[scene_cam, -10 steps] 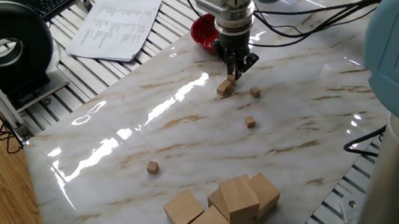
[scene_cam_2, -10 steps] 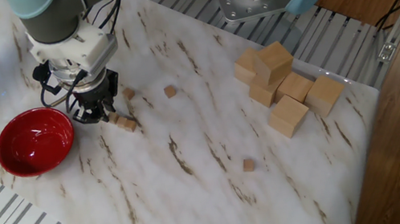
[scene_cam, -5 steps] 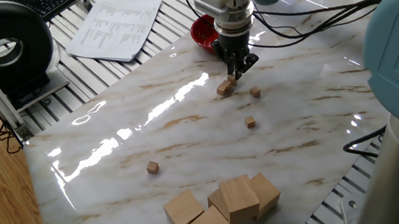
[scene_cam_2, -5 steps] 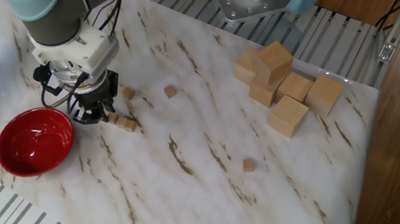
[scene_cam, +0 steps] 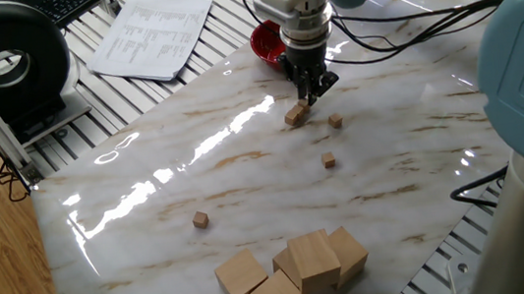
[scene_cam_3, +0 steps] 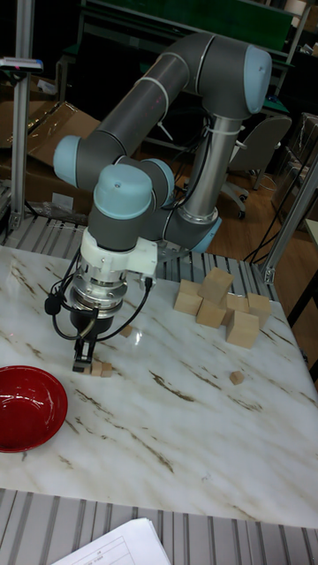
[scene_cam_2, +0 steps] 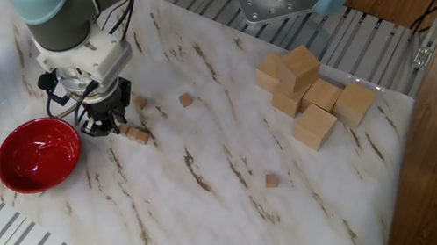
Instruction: Stack the blocks into a pyramid shape
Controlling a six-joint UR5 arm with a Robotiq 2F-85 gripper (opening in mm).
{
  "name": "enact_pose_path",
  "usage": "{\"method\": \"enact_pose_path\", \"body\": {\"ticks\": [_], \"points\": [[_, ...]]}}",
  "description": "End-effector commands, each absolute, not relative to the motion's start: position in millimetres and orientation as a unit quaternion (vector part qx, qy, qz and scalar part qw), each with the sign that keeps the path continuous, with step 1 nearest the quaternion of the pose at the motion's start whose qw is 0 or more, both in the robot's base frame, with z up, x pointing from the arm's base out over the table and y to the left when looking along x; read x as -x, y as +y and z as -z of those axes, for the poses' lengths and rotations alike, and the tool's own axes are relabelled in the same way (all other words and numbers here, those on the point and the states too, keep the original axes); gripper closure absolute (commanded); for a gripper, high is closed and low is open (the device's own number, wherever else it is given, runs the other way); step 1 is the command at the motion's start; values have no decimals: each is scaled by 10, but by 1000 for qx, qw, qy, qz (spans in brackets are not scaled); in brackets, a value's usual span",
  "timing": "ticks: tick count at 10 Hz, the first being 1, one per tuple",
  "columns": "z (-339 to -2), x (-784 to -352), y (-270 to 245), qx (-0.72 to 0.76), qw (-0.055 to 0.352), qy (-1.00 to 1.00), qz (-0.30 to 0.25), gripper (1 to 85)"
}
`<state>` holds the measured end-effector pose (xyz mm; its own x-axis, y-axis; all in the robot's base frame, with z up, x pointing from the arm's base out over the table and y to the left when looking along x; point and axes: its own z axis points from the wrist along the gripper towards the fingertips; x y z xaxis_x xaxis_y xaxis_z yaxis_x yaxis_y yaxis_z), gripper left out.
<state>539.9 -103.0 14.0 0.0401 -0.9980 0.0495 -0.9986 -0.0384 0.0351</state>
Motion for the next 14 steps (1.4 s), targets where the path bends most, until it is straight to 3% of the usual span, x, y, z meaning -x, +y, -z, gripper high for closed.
{"method": "enact_pose_path", "body": {"ticks": [1,14], "points": [[-154,-5409,-1001,-717,26,-697,-4,620],[-116,-5426,-985,-713,28,-701,-9,627]]}}
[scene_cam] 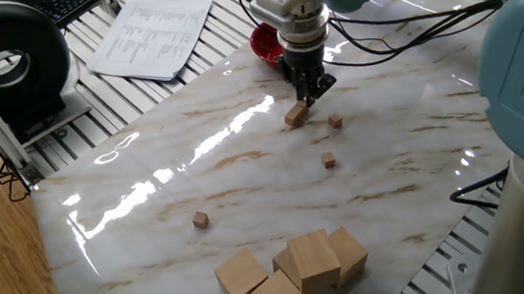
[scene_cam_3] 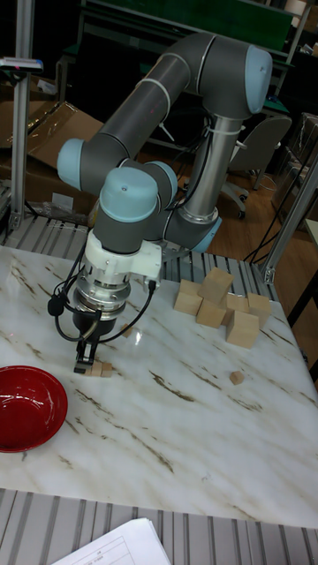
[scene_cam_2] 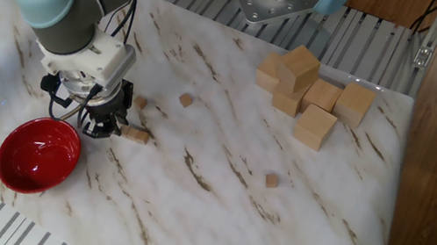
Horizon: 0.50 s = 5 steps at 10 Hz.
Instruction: Stack the blocks into a pyramid shape
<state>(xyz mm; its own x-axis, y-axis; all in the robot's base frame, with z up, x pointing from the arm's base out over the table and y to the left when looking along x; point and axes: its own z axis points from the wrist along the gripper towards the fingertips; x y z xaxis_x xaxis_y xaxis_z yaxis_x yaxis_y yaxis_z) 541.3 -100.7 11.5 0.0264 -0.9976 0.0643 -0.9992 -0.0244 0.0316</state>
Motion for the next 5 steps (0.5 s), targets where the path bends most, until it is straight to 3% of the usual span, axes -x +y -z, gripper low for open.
{"method": "enact_pose_path", "body": {"ticks": [1,5], "points": [[-119,-5423,-977,-712,28,-701,-8,627],[-128,-5398,-978,-713,28,-700,-5,627]]}}
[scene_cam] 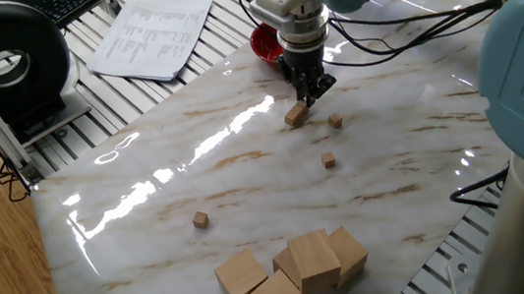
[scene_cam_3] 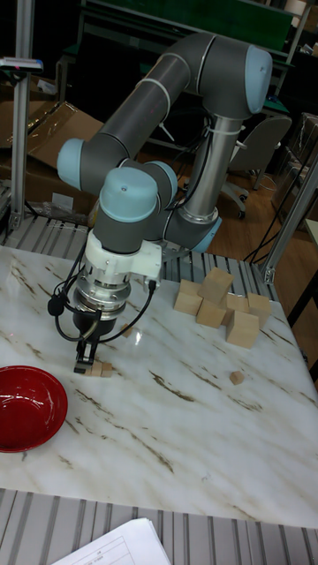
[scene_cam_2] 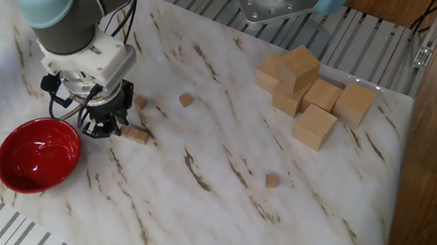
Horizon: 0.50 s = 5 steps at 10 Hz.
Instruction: Stack the blocks into a pyramid shape
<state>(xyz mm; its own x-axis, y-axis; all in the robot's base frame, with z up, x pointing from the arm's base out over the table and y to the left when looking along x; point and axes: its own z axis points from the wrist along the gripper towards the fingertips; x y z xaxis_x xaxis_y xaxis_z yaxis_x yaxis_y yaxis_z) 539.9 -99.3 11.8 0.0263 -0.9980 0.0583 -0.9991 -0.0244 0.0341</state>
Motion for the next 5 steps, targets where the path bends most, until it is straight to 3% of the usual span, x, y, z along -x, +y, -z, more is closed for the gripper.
{"method": "enact_pose_path", "body": {"ticks": [1,5], "points": [[-128,-5403,-982,-715,28,-698,-6,623],[-134,-5441,-982,-727,26,-686,-11,503]]}}
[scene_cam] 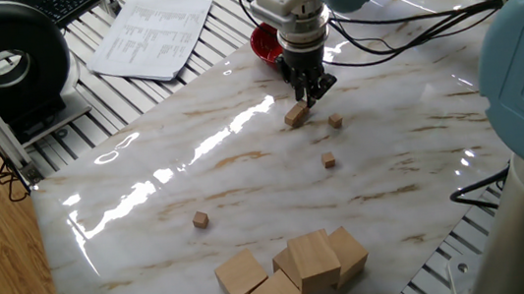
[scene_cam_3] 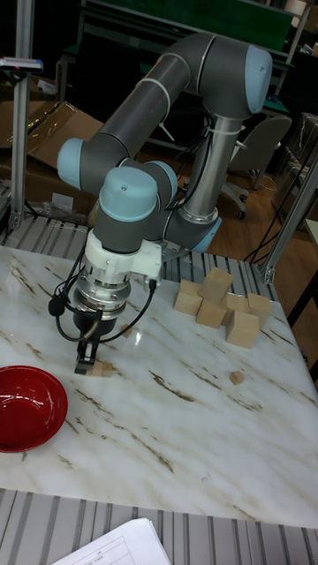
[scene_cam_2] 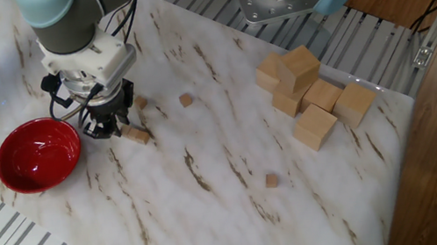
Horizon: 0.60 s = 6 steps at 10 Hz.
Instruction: Stack the blocks into a pyramid shape
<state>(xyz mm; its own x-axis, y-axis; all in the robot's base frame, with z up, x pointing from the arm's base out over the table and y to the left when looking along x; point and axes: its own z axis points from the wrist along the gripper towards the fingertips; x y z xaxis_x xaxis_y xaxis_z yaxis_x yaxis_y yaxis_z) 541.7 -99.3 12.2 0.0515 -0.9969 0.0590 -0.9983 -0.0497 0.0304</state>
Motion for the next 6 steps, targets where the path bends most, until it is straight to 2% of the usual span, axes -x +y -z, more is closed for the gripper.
{"method": "enact_pose_path", "body": {"ticks": [1,6], "points": [[-138,-5447,-973,-728,24,-685,-10,463],[-289,-5415,-1115,-729,32,-684,-9,450]]}}
